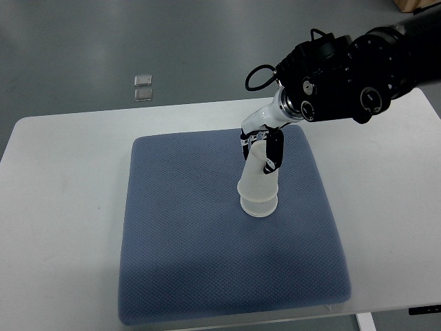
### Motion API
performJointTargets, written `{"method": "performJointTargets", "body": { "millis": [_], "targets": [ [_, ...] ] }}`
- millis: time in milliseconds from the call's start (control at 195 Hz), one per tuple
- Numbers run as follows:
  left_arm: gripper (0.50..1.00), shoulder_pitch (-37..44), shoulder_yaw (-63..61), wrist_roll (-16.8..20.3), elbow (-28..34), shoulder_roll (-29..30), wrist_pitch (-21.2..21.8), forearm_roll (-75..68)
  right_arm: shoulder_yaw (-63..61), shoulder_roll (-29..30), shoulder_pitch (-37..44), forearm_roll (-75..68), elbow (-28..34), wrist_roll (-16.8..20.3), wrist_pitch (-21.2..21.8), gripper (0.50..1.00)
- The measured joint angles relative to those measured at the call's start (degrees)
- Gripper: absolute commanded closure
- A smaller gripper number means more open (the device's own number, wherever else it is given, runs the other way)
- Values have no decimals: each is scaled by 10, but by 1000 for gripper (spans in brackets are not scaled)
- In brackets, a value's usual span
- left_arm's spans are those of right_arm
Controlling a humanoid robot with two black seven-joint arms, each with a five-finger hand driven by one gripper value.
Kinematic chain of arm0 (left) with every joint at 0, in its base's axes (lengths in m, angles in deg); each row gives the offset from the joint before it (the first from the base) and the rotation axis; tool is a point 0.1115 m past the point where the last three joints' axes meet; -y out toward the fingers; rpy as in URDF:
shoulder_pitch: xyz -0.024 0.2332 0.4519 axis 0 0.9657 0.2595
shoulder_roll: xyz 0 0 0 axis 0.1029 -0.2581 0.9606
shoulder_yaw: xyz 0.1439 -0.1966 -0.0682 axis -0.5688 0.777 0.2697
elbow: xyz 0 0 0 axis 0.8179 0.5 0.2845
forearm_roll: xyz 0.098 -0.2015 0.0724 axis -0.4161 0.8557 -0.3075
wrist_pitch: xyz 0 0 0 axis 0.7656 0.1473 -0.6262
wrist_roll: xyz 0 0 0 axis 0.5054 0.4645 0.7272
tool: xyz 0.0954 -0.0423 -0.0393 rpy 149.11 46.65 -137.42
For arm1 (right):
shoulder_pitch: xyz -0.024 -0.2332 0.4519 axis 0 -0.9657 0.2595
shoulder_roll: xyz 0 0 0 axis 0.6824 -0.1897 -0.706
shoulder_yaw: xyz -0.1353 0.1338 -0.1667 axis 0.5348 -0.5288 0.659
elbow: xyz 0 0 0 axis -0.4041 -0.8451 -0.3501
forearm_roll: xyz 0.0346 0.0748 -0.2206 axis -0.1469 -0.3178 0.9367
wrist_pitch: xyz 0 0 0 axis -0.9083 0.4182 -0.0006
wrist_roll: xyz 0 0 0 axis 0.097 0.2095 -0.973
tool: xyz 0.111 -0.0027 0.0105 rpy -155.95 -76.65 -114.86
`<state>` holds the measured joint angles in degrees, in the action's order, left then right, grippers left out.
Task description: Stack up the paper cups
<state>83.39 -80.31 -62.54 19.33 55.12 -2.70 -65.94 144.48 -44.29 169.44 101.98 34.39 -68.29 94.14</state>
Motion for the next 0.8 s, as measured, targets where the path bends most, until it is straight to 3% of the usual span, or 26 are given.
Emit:
{"method": "performJointTargets", "body": {
  "millis": [303, 643, 802],
  "targets": [
    [500, 0, 0, 0, 0, 0, 0, 0, 0, 7, -16, 0, 0, 0, -17, 644],
    [500, 0, 0, 0, 1, 0, 0, 0, 0, 1, -12, -1, 1, 0, -12, 613],
    [500, 0, 0, 0, 1, 0, 0, 0, -8, -33, 2, -1, 1, -2, -10, 615]
  ]
}}
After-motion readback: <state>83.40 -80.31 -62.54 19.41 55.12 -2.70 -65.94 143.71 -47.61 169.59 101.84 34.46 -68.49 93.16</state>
